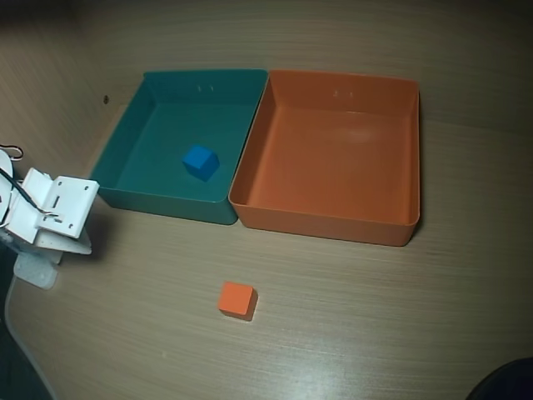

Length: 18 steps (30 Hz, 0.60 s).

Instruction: Grasp a cube and put it in the box.

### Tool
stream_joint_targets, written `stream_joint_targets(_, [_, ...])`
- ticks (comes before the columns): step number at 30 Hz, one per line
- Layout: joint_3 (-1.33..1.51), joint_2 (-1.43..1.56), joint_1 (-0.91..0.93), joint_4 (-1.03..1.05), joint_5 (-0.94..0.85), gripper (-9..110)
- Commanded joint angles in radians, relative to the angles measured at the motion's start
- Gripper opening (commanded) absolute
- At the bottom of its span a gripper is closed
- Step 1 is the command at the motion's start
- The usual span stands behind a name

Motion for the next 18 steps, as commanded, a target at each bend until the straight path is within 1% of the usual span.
stream_joint_targets(1, [-0.158,-0.166,-0.005,-0.009,0.0,-6])
stream_joint_targets(9, [-0.474,-0.575,-0.003,-0.032,-0.002,-6])
stream_joint_targets(13, [-0.595,-0.75,0.003,-0.138,-0.002,-6])
stream_joint_targets(18, [-0.68,-0.904,0.018,-0.276,-0.002,-6])
